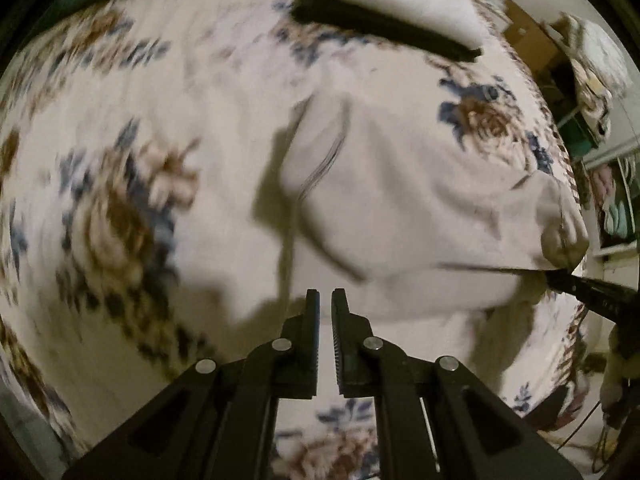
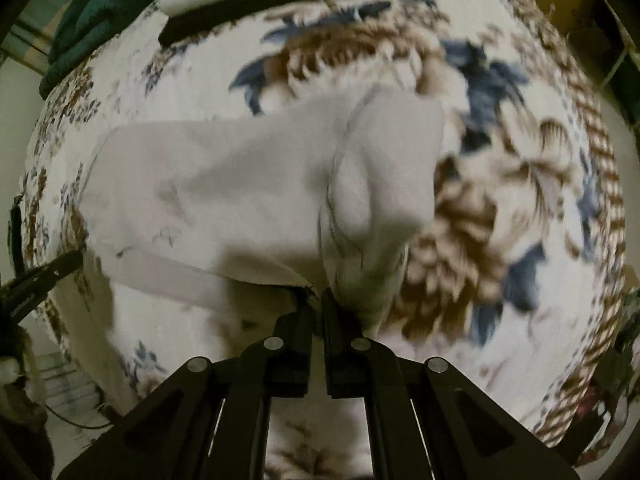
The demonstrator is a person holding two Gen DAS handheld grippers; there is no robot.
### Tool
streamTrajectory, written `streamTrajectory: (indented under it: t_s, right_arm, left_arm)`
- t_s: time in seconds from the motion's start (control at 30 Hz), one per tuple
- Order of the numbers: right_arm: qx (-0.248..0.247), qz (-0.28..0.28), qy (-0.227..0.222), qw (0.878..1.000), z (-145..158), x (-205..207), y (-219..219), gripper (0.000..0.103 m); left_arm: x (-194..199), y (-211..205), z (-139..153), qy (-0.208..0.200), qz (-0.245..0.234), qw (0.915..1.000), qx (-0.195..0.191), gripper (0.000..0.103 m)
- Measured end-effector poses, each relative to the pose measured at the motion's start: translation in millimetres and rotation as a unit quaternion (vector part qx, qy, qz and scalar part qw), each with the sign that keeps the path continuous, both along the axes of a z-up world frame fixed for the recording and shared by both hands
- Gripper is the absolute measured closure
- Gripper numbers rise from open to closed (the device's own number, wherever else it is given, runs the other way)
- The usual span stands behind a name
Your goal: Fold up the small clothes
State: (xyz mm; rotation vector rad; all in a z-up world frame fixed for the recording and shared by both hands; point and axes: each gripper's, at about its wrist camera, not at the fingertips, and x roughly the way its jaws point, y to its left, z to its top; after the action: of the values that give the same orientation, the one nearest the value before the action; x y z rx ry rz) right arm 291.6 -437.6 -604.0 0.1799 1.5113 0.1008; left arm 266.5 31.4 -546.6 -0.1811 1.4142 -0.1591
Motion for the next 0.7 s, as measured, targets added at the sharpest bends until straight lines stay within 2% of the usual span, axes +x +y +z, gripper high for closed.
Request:
streamTrajectory:
  t_s: [0.03, 0.07, 0.13, 0.17, 0.2, 0.3, 0.37, 0.43, 0.53, 0.57, 0.6, 0.63, 0.67, 0.7]
  right_arm:
    - [0.004, -0.008, 0.007, 1.0, -1, -4, -3, 0.09]
    - [0.009, -0.016, 0.016, 1.0, -1, -7, -8, 0.078]
    - [0.018, -0.033, 0.025, 0.999, 1, -12, -16, 0.066]
    - [0.028, -0.051, 0.025, 0.998, 3, -16, -23, 0.063]
    - [0.037, -0.066, 0.024, 0.997, 8, -17, -30, 0.06]
    - [0.085, -0.128, 0.017, 0.988, 13, -21, -51, 0.051]
    - [0.144, -0.188, 0.012, 0.971, 11, -19, -68, 0.048]
    - [0.182, -0.233, 0.004, 0.955, 7, -14, -79, 0.047]
    - [0.218, -0.277, -0.004, 0.936, -3, -4, -86, 0.047]
    - [0.224, -0.289, -0.002, 0.931, -7, -2, -86, 0.05]
    - [0.226, -0.296, -0.002, 0.928, -9, 3, -86, 0.059]
    - [0.226, -0.301, 0.0, 0.926, -11, 4, -84, 0.088]
    - [0.224, -0.3, 0.006, 0.927, -12, 7, -82, 0.095]
    - [0.224, -0.3, 0.006, 0.927, -11, 8, -80, 0.097]
  left_arm:
    - [-5, 7, 0, 0.008, 0.014, 0.9998, -0.011, 0.097]
    - [-9, 15, 1, 0.011, 0.028, 0.9993, -0.022, 0.091]
    - [-10, 27, 2, 0.014, 0.049, 0.9976, -0.046, 0.073]
    - [-8, 32, 2, 0.015, 0.06, 0.9964, -0.057, 0.058]
    - [-5, 36, 2, 0.013, 0.071, 0.9953, -0.064, 0.051]
    - [17, 45, 0, 0.009, 0.105, 0.9883, -0.11, 0.05]
    - [38, 41, -4, -0.001, 0.115, 0.9849, -0.129, 0.05]
    - [55, 35, -9, -0.005, 0.116, 0.9838, -0.137, 0.05]
    - [74, 22, -16, -0.016, 0.113, 0.9839, -0.138, 0.054]
    - [76, 19, -17, -0.021, 0.11, 0.9849, -0.132, 0.078]
    - [77, 15, -18, -0.019, 0.104, 0.9864, -0.126, 0.098]
    - [77, 12, -18, -0.016, 0.098, 0.9874, -0.123, 0.099]
    - [74, 12, -15, -0.022, 0.097, 0.9875, -0.122, 0.099]
    - [71, 13, -11, -0.028, 0.096, 0.9874, -0.122, 0.099]
